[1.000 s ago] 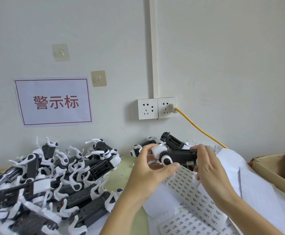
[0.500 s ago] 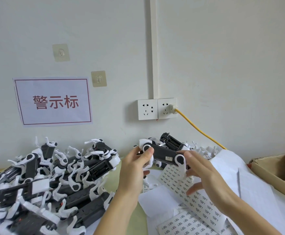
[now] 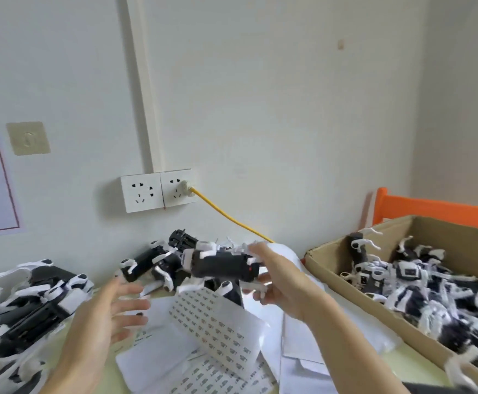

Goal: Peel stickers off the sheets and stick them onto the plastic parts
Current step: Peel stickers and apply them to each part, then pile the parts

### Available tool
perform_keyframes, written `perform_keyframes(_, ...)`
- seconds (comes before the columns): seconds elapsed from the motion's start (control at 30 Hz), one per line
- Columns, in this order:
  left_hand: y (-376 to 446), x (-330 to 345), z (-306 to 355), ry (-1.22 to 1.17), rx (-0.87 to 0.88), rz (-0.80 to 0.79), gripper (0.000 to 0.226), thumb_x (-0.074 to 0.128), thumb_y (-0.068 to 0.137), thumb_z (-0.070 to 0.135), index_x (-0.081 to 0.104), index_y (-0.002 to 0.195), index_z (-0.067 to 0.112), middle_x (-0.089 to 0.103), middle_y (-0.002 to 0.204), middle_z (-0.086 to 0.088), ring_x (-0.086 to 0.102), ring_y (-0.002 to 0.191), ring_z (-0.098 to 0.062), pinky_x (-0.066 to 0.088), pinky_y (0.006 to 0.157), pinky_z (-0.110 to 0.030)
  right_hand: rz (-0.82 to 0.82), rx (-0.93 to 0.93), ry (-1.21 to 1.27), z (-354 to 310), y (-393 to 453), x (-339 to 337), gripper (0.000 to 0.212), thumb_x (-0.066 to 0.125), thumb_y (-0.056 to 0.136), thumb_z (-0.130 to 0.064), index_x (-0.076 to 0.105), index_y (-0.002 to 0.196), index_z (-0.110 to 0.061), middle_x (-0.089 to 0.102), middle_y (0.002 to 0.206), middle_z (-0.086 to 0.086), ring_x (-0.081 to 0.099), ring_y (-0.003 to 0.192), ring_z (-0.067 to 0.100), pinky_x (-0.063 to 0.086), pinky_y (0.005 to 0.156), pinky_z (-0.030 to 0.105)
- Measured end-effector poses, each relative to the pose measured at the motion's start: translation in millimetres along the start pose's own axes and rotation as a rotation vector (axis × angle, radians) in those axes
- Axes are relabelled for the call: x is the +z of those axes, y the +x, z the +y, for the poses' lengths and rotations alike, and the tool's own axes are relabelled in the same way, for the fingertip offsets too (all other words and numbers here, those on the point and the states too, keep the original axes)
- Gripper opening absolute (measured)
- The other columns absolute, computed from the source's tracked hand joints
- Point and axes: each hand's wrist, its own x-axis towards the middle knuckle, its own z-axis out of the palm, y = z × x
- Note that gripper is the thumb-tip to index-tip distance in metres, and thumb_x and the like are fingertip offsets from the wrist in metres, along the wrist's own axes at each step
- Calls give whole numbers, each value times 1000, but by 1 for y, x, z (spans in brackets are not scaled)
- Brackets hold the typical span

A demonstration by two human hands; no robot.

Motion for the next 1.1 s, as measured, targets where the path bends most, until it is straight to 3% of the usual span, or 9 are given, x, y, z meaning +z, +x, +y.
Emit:
perform_keyframes(0.1, -3, 10, 2, -4, -38, -39, 44, 37, 105, 36, 68, 95, 6, 71, 85, -17, 58, 69, -30, 35, 63, -34, 349, -202, 542, -14, 2, -38, 35, 49, 100, -41, 60, 105, -8, 66, 69, 8, 65, 56, 21, 56, 62, 28)
perform_keyframes(0.23, 0, 20, 4, 5, -77, -53, 36, 41, 104, 28, 66, 93, 6, 68, 89, -18, 56, 70, -30, 35, 63, -33, 570, -383, 858, -17, 2, -63, 44, 40, 107, -37, 39, 145, -14, 48, 140, 9, 66, 107, 33, 48, 98, 39)
perform_keyframes(0.3, 5, 21, 0, 75, -23, -29, 28, 47, 103, 19, 68, 92, 4, 69, 89, -21, 57, 68, -31, 36, 62, -33, 630, -358, 687, -13, 1, -54, 24, 37, 107, -27, 52, 125, -21, 47, 141, 10, 66, 101, 26, 47, 95, 37)
perform_keyframes(0.53, 31, 0, 12, 705, 325, 49, 22, 65, 91, 13, 71, 81, 32, 74, 83, 13, 67, 88, -13, 46, 73, -31, 391, -396, -40, 4, -4, -1, 35, 44, 101, -20, 54, 133, -29, 63, 120, -6, 66, 104, 13, 54, 94, 38)
perform_keyframes(0.63, 61, -21, 27, 1063, 310, -11, 13, 61, 92, 28, 64, 103, 34, 67, 113, 4, 63, 101, -18, 49, 83, -34, 214, -393, -348, 17, -3, 16, 33, 43, 102, -24, 60, 128, -34, 63, 115, -15, 60, 104, -1, 50, 80, 14)
perform_keyframes(0.73, 91, -60, 33, 1470, 138, 15, 52, 52, 91, 58, 46, 138, 38, 48, 143, -2, 42, 134, -30, 41, 106, -40, 20, -441, -671, 30, 1, 36, 36, 43, 102, -27, 58, 134, -33, 58, 110, -28, 55, 101, -11, 42, 75, 4)
perform_keyframes(0.83, 111, -104, 28, 1595, 95, -26, 68, 53, 81, 74, 45, 138, 38, 47, 145, 2, 41, 136, -23, 36, 110, -35, -117, -446, -882, 43, 4, 48, 40, 43, 102, -33, 50, 141, -35, 53, 136, -19, 49, 126, 2, 40, 103, 18)
perform_keyframes(0.93, 114, -130, 19, 1311, -96, -125, 92, 68, 79, 67, 27, 152, 30, 36, 156, -3, 42, 137, -24, 36, 111, -30, -125, -443, -956, 48, 7, 48, 40, 43, 102, -36, 47, 143, -37, 46, 142, -17, 41, 135, 7, 35, 110, 24)
perform_keyframes(1.1, 112, -140, 8, 1537, -102, -207, 117, 83, 73, 43, 3, 158, 37, 22, 161, -13, 37, 139, -37, 37, 113, -41, -68, -492, -1039, 50, 12, 47, 42, 44, 102, -34, 46, 143, -37, 44, 144, -16, 38, 136, 7, 36, 109, 24)
